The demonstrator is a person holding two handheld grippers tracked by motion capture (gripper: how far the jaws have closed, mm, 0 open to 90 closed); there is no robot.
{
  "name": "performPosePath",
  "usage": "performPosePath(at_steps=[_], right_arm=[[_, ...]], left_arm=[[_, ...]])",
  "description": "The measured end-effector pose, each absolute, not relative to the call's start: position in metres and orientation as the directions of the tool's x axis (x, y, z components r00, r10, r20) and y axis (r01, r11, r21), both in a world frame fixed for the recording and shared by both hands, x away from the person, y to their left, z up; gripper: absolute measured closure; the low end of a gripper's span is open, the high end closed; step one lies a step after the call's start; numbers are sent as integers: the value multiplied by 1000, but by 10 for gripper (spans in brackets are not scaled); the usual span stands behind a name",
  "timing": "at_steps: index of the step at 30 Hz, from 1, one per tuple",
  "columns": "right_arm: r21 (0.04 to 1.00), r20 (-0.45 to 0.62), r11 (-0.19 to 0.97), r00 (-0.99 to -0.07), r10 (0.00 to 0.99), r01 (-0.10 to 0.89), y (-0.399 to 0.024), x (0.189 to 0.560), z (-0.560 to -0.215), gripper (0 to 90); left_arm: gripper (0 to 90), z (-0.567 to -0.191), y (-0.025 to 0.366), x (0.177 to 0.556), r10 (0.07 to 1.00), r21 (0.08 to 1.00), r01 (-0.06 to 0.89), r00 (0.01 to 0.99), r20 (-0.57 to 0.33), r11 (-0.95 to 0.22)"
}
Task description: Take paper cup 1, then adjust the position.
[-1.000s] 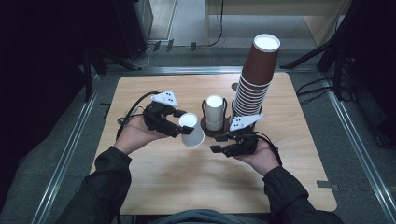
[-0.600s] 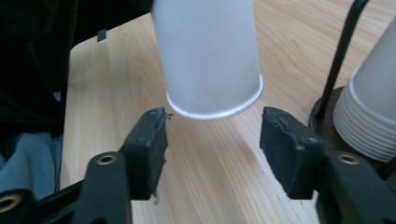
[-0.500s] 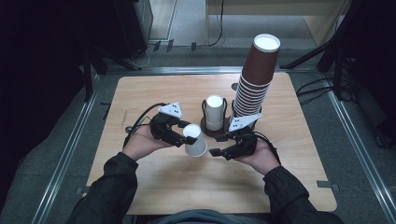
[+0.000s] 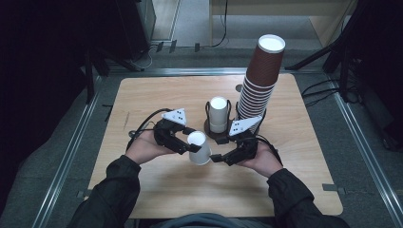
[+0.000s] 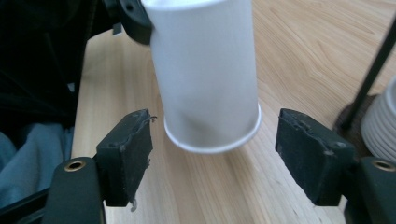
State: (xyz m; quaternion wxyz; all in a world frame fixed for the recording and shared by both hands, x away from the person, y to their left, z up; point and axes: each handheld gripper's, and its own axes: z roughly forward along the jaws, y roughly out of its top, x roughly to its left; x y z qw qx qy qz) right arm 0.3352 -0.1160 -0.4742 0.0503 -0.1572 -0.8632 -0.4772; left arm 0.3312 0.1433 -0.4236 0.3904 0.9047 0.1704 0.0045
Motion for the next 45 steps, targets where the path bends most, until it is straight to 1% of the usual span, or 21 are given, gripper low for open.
performPosePath(at_steps=[2, 4, 8, 10, 17, 34, 40, 45], right_arm=[[810, 233, 499, -950, 209, 309, -113, 334, -474, 247], [813, 218, 504, -955, 202, 292, -110, 334, -475, 230], [810, 223, 513, -959, 178, 283, -105, 332, -475, 212], [805, 233, 516, -956, 177, 292, -105, 331, -475, 210], [803, 222, 530, -962, 162, 274, -101, 331, -476, 223], [784, 238, 556, -961, 139, 274, -87, 329, -480, 188], [776, 237, 568, -961, 141, 275, -85, 328, -482, 195], [778, 233, 571, -964, 127, 263, -85, 328, -483, 229]], left_arm=[[350, -423, 139, 329, 288, 700, 280, 951, -109, -657], [350, -422, 137, 327, 279, 702, 271, 954, -107, -659], [349, -422, 135, 326, 270, 699, 262, 957, -102, -665], [350, -422, 134, 326, 268, 696, 260, 958, -101, -669], [350, -423, 131, 324, 259, 691, 254, 961, -100, -676], [349, -422, 119, 317, 213, 691, 218, 972, -94, -690], [349, -423, 114, 315, 200, 687, 208, 975, -92, -696], [349, -423, 113, 314, 199, 684, 203, 976, -86, -700]])
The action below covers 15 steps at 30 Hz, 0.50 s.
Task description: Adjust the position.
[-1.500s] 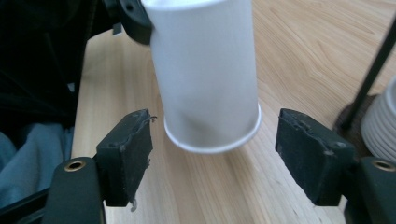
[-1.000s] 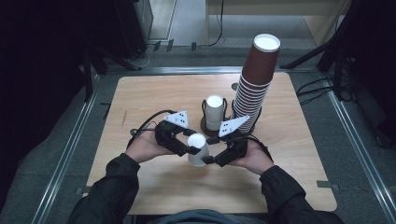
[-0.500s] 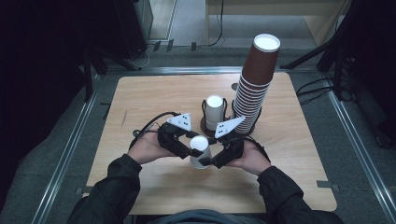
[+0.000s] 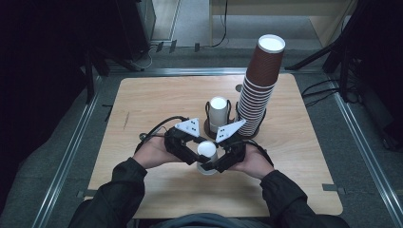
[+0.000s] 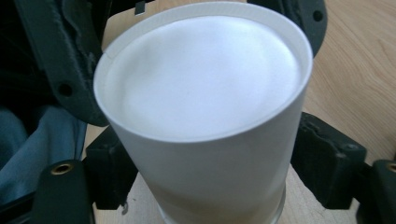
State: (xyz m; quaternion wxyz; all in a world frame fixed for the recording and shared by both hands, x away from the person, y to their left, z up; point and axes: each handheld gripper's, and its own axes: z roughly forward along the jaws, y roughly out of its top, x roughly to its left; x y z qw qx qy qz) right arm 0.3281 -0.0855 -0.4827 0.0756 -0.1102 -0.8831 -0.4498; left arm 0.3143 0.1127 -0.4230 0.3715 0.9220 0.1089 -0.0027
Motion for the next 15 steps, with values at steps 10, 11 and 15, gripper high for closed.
performPosePath(at_steps=[10, 11, 15], right_arm=[[791, 177, 573, -977, 117, 212, -86, 326, -482, 278], [791, 177, 574, -977, 117, 212, -86, 326, -482, 280], [795, 180, 566, -976, 126, 219, -86, 327, -481, 287]], left_arm=[[349, -424, 112, 316, 228, 666, 245, 967, -114, -704], [348, -424, 112, 317, 231, 663, 252, 965, -121, -705], [278, -424, 113, 318, 243, 665, 267, 961, -131, -697]])
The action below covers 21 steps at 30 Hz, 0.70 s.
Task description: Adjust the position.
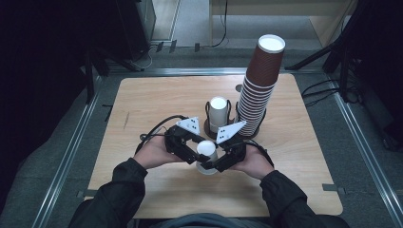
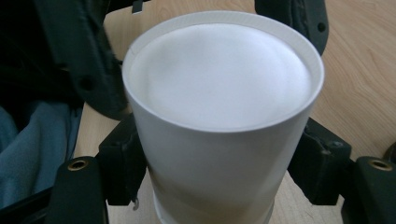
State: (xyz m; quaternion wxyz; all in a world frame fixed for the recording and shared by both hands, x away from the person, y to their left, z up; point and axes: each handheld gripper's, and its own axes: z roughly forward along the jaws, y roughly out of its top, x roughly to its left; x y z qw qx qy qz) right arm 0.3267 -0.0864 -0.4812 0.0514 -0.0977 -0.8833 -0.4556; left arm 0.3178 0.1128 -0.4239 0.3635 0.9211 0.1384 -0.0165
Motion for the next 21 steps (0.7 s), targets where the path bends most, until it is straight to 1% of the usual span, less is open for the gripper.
performPosePath(at_steps=[2, 5, 7, 8, 10, 14, 15, 16, 18, 20, 21], right_arm=[[797, 178, 564, -976, 126, 218, -87, 327, -481, 288], [799, 179, 557, -974, 139, 226, -89, 329, -481, 289], [801, 177, 555, -974, 139, 224, -90, 329, -481, 289], [813, 176, 537, -974, 145, 227, -92, 330, -481, 289], [816, 188, 526, -971, 149, 239, -94, 330, -480, 289], [836, 179, 499, -973, 145, 228, -97, 332, -480, 289], [833, 196, 497, -970, 147, 244, -98, 331, -479, 289], [838, 196, 489, -970, 146, 242, -99, 331, -479, 289], [845, 193, 477, -970, 146, 240, -100, 331, -479, 289], [850, 198, 467, -970, 143, 242, -101, 331, -479, 290], [854, 202, 458, -969, 144, 247, -102, 331, -478, 290]], left_arm=[[262, -424, 113, 318, 253, 665, 277, 958, -136, -694], [179, -422, 116, 319, 279, 673, 287, 952, -125, -681], [177, -421, 118, 319, 284, 678, 288, 951, -120, -677], [182, -421, 123, 321, 289, 680, 299, 948, -132, -669], [219, -422, 128, 322, 292, 679, 311, 945, -148, -664], [218, -425, 133, 321, 303, 676, 333, 938, -167, -657], [209, -427, 136, 321, 296, 672, 337, 938, -180, -660], [181, -429, 138, 320, 296, 665, 337, 938, -179, -666], [161, -433, 140, 319, 300, 654, 347, 935, -187, -672], [155, -441, 143, 319, 296, 638, 368, 929, -221, -677], [156, -444, 144, 318, 298, 635, 371, 928, -224, -677]])
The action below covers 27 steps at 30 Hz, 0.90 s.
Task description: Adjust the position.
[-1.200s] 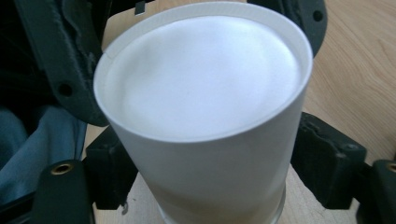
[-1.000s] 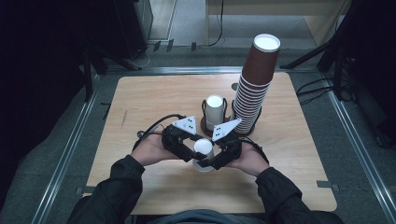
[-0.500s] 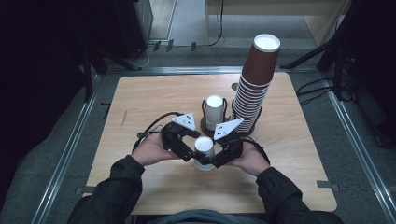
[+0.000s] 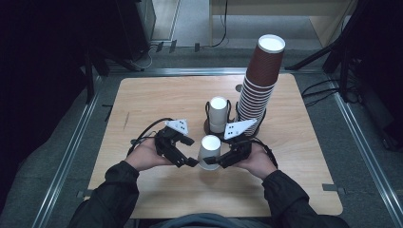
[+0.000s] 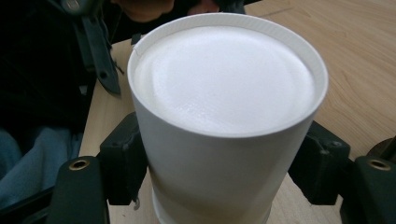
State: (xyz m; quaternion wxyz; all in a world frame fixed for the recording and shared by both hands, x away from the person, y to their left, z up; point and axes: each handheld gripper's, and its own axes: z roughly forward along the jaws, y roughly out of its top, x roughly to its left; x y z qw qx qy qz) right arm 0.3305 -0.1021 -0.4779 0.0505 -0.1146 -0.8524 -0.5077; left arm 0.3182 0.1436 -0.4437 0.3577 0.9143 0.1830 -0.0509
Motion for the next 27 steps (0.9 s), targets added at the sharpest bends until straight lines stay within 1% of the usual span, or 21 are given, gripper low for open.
performPosePath(at_steps=[4, 6, 10, 13, 14, 18, 19, 27], right_arm=[[864, 205, 438, -969, 141, 247, -103, 330, -477, 291], [871, 207, 426, -969, 136, 245, -103, 330, -477, 291], [883, 210, 400, -969, 127, 244, -103, 330, -476, 291], [891, 216, 381, -969, 122, 246, -102, 328, -476, 291], [900, 221, 359, -969, 115, 248, -102, 328, -475, 291], [914, 224, 323, -969, 106, 247, -102, 327, -474, 291], [921, 231, 299, -968, 100, 250, -102, 327, -474, 291], [929, 242, 268, -967, 85, 256, -100, 326, -476, 290]], left_arm=[[153, -452, 145, 316, 307, 629, 384, 923, -233, -676], [138, -454, 146, 316, 307, 631, 389, 921, -241, -671], [131, -461, 144, 318, 294, 641, 401, 916, -272, -654], [130, -465, 138, 317, 293, 633, 393, 919, -262, -667], [129, -466, 136, 317, 292, 632, 392, 920, -261, -668], [130, -467, 132, 317, 290, 642, 387, 922, -256, -662], [131, -467, 132, 317, 286, 655, 385, 923, -258, -651], [141, -467, 130, 316, 277, 671, 376, 926, -255, -639]])
